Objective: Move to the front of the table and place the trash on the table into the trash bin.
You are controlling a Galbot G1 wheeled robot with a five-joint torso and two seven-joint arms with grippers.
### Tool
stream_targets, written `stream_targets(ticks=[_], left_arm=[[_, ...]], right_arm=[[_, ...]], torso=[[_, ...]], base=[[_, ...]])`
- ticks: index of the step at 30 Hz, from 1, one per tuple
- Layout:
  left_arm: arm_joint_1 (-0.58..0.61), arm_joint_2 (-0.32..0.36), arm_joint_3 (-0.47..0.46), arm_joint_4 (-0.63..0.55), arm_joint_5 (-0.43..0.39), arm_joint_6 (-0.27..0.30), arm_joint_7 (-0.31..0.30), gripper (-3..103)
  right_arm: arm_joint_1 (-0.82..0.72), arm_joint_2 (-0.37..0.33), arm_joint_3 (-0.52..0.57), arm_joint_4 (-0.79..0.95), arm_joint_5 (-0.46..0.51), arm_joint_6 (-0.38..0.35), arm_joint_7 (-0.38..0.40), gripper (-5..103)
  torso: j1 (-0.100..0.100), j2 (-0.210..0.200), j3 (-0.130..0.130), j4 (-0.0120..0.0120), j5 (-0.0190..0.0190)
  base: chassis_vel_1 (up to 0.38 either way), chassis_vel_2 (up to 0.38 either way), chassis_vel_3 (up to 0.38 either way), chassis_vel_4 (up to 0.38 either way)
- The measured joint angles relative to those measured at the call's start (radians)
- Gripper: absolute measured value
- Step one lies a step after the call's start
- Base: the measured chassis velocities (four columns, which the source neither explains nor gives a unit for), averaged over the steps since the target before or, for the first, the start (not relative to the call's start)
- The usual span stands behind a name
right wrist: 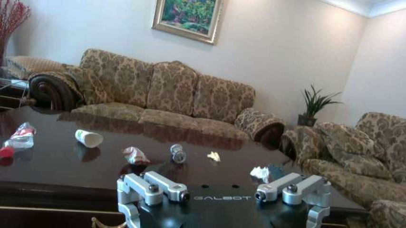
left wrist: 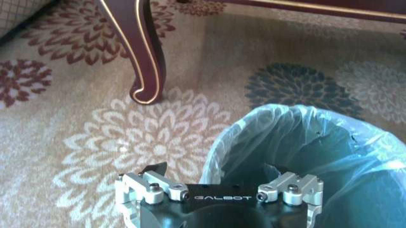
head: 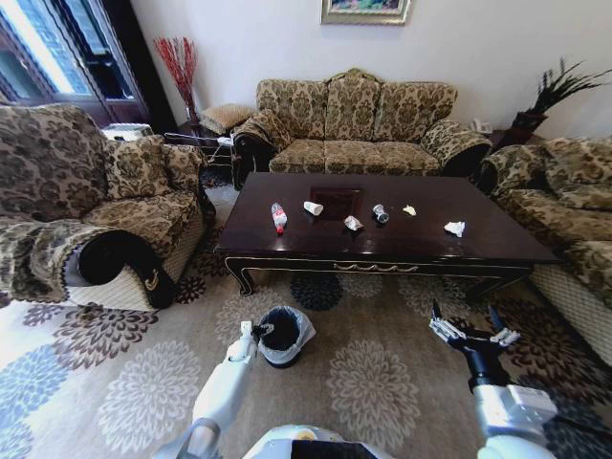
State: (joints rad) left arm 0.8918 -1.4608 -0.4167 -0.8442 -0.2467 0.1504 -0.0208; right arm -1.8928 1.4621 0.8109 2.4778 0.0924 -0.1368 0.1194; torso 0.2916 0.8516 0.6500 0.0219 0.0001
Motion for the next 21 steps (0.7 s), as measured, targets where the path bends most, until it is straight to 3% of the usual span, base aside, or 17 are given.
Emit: stream_targets(ticks=[3, 5, 7, 10, 15, 21], left_arm=[[0.003, 0.000, -0.004, 0.004, -0.001, 0.001, 0.008, 103], [0.006, 0.002, -0.007, 0.006, -0.002, 0.001, 0.017, 94], [0.007, 0.002, -0.007, 0.006, -0.002, 0.002, 0.020, 94], [0.012, 0.006, -0.008, 0.006, -0.002, 0.003, 0.032, 78], [0.011, 0.004, -0.009, 0.011, -0.002, 0.003, 0.033, 68], [0.012, -0.005, -0.010, 0.015, -0.001, 0.003, 0.033, 40]], right_arm=[[0.002, 0.002, -0.005, -0.002, -0.002, 0.000, 0.000, 100], [0.003, 0.004, -0.010, -0.002, -0.004, -0.001, 0.000, 100], [0.003, 0.004, -0.011, -0.002, -0.004, -0.001, 0.000, 100], [0.003, 0.004, -0.011, 0.001, -0.008, -0.002, 0.002, 100], [0.001, 0.003, -0.009, 0.008, -0.009, -0.003, 0.009, 100], [-0.004, 0.001, -0.006, 0.014, -0.010, -0.004, 0.013, 100]], torso=[[0.000, 0.000, 0.000, 0.0000, -0.0001], [0.000, 0.000, 0.000, 0.0000, 0.0000], [0.000, 0.000, 0.000, 0.0000, 0.0000], [0.000, 0.000, 0.000, 0.0001, 0.0000], [0.000, 0.000, 0.000, -0.0001, -0.0001], [0.000, 0.000, 0.000, 0.0000, 0.0000]], base=[[0.000, 0.000, 0.000, 0.000], [0.000, 0.000, 0.000, 0.000], [0.000, 0.000, 0.000, 0.000], [0.000, 0.000, 0.000, 0.000], [0.000, 0.000, 0.000, 0.000], [0.000, 0.000, 0.000, 0.000]])
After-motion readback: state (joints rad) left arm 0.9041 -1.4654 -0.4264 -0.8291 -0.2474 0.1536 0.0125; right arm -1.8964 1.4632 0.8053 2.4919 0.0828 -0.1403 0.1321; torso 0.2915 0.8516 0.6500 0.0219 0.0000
